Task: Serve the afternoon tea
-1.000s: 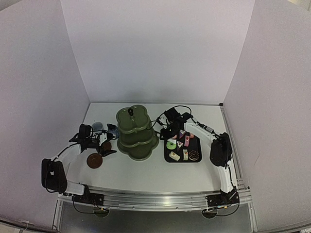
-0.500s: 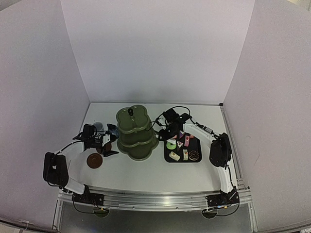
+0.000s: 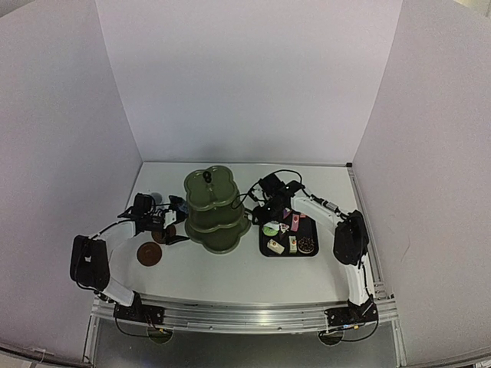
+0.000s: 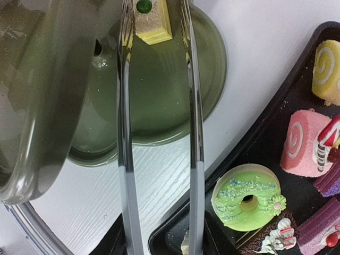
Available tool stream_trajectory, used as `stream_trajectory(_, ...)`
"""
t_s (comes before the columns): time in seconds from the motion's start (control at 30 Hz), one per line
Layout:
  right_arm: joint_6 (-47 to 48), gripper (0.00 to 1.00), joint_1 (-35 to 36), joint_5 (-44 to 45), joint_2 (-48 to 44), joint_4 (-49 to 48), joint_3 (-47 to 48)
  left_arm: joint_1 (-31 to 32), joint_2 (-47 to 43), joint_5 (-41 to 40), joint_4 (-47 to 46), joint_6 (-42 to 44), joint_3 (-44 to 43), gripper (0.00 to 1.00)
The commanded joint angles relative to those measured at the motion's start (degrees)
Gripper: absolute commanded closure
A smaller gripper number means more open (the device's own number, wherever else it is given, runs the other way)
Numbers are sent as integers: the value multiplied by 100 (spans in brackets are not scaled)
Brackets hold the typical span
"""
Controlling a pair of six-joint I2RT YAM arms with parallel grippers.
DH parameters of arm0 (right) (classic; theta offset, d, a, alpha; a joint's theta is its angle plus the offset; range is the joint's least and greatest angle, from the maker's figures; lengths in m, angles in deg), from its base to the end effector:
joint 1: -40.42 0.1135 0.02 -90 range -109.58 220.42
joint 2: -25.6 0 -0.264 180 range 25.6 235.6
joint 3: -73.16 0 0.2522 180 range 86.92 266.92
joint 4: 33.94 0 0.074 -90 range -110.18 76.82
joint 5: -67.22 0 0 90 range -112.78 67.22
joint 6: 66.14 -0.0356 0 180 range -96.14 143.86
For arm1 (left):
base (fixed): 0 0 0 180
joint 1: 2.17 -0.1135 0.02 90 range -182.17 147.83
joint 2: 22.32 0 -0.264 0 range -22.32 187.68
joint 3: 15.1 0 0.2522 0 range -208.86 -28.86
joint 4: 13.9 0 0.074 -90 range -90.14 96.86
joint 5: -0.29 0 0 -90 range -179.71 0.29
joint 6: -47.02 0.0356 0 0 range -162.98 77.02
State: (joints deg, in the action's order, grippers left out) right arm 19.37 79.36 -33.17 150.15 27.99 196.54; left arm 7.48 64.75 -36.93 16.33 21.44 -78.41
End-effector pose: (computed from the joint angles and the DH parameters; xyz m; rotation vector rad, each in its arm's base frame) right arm 0.3625 0.3011 0.2286 -0.8661 2.5929 0.4727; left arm 0.2846 -0.0771 0.1983 1.5466 1.4834 -0.6158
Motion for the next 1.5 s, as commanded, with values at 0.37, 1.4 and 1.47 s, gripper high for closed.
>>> stream_trajectory(0.37, -517, 61, 26, 240, -1243, -203, -719, 121, 257, 95, -125, 167, -406, 7)
stream_trajectory(1.4, -2531, 62, -142, 2443, -2916, 790, -2235, 122, 123, 88, -83, 107, -285, 7)
stream_trajectory(1.47, -2742, 62, -148, 2505, -2946, 1054, -2258, 121, 90, 73, -53, 104, -274, 7)
